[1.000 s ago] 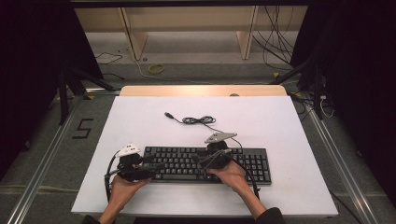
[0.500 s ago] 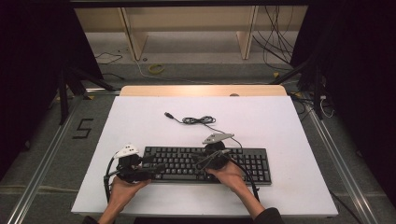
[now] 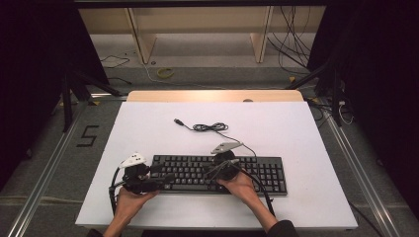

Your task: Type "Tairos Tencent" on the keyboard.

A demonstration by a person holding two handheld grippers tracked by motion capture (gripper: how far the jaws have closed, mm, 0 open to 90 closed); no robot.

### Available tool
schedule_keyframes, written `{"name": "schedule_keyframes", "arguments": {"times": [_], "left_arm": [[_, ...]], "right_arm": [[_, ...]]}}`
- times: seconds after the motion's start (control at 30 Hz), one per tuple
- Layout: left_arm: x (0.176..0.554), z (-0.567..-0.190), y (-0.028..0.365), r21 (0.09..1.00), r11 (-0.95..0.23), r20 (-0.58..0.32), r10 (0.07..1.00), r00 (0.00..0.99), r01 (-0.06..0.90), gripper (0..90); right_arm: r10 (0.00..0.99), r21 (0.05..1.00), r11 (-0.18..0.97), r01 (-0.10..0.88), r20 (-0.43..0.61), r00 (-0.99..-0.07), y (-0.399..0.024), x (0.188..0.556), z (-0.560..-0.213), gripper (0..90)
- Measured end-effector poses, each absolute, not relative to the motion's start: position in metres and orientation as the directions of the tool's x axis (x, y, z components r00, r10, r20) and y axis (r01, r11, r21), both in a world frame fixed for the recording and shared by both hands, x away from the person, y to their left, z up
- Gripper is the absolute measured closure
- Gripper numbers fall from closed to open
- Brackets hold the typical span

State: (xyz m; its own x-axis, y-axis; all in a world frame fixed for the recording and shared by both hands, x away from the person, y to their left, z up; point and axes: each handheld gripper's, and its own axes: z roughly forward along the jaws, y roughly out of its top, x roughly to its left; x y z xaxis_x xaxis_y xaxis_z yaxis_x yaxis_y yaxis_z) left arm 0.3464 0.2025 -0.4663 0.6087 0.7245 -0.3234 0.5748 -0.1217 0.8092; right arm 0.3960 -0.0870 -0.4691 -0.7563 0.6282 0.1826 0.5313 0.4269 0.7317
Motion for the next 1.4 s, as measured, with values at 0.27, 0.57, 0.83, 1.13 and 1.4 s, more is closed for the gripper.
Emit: {"name": "schedule_keyframes", "arguments": {"times": [0.27, 0.57, 0.83, 1.13, 1.4], "left_arm": [[0.346, -0.466, 0.202, 0.810, -0.119, -0.326, 0.723, 0.610, 0.574, 29.4], [0.345, -0.465, 0.203, 0.821, -0.102, -0.337, 0.708, 0.621, 0.562, 28.2], [0.345, -0.464, 0.203, 0.829, -0.093, -0.340, 0.699, 0.629, 0.552, 26.0], [0.346, -0.465, 0.204, 0.827, -0.095, -0.336, 0.705, 0.624, 0.553, 25.7], [0.346, -0.465, 0.203, 0.829, -0.103, -0.329, 0.705, 0.629, 0.550, 25.8]], "right_arm": [[0.628, 0.724, 0.440, 0.531, 0.174, -0.758, -0.082, 0.397, -0.473, 90.0], [0.634, 0.709, 0.454, 0.539, 0.168, -0.755, -0.080, 0.398, -0.477, 90.0], [0.636, 0.705, 0.481, 0.522, 0.130, -0.761, -0.077, 0.396, -0.479, 90.0], [0.644, 0.715, 0.438, 0.545, 0.174, -0.745, -0.084, 0.396, -0.473, 89.3], [0.636, 0.748, 0.385, 0.541, 0.210, -0.742, -0.094, 0.394, -0.465, 78.9]]}}
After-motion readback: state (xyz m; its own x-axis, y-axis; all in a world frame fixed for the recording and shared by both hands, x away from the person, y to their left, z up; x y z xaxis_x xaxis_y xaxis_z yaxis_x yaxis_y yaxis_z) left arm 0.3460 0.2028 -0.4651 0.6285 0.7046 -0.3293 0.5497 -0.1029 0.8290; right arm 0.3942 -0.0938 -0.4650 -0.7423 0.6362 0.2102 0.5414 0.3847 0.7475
